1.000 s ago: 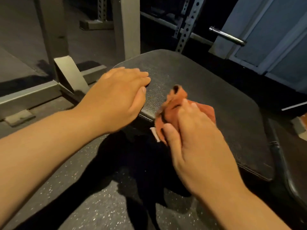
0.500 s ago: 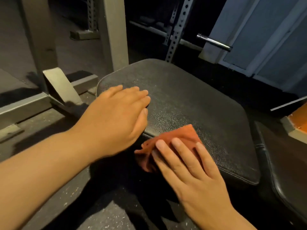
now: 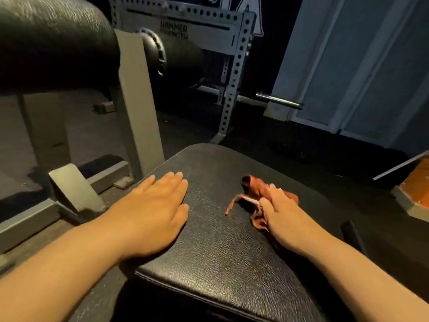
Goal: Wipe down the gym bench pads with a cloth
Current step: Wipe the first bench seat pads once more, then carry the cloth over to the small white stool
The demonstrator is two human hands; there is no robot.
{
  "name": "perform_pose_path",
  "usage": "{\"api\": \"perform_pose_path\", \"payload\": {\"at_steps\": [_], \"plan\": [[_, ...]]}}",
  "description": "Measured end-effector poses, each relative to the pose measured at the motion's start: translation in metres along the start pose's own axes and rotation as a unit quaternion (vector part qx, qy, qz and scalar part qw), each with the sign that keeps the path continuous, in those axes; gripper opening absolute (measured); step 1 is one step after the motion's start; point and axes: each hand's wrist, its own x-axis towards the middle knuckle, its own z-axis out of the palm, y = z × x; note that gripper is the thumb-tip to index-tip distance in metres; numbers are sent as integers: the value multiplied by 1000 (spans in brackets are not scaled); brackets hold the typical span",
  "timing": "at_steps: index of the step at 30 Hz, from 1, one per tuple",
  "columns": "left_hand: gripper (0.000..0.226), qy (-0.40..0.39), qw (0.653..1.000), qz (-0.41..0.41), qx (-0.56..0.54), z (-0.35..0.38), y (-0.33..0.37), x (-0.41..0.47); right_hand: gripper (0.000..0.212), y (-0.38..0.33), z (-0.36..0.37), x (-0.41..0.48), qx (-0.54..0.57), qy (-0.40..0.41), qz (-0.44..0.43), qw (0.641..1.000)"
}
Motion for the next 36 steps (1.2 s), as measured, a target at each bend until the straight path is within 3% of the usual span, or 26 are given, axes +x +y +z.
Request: {"api": "perform_pose_path", "payload": {"at_steps": [2, 5, 7, 9, 12, 15, 20, 25, 27, 31, 32, 34, 36], "plan": [[61, -69, 997, -27, -16, 14, 5, 23, 36, -26, 15, 27, -35, 26, -27, 999], [59, -66, 998, -14, -19, 25, -7, 36, 52, -63, 45, 11, -41, -48, -179, 982], [62, -41, 999, -10, -30, 25, -14, 36, 54, -51, 32, 2, -19, -54, -196, 979], [63, -41, 999, -22, -19, 28, -19, 40, 47, -18, 17, 22, -19, -70, -162, 984], [61, -48, 998, -36, -21, 27, -18, 51, 47, 19, 5, 83, -65, -34, -18, 997], [63, -28, 997, -59, -33, 28, -14, 55, 56, -6, 20, 153, -108, -32, 29, 993], [67, 30, 985, -140, -97, 25, -20, 49, 59, -79, 58, 147, -57, -53, -133, 988], [66, 8, 987, -130, -89, 24, -12, 35, 60, -33, 21, 39, -49, -147, -222, 963], [65, -3, 991, -120, -58, 27, -4, 30, 56, -2, -2, 24, -52, -164, -182, 968], [63, -24, 995, -94, -33, 36, 19, 18, 38, 29, -4, 37, -12, -14, -2, 1000], [62, -34, 994, -91, -44, 36, 25, 15, 38, 18, 2, 39, -28, -14, 23, 999], [61, -52, 988, -92, -110, 35, 30, 10, 42, -14, 18, 32, -1, -49, 15, 999], [58, -30, 956, -121, -265, 22, 29, 3, 31, -58, 14, 15, 155, -82, -16, 984]]}}
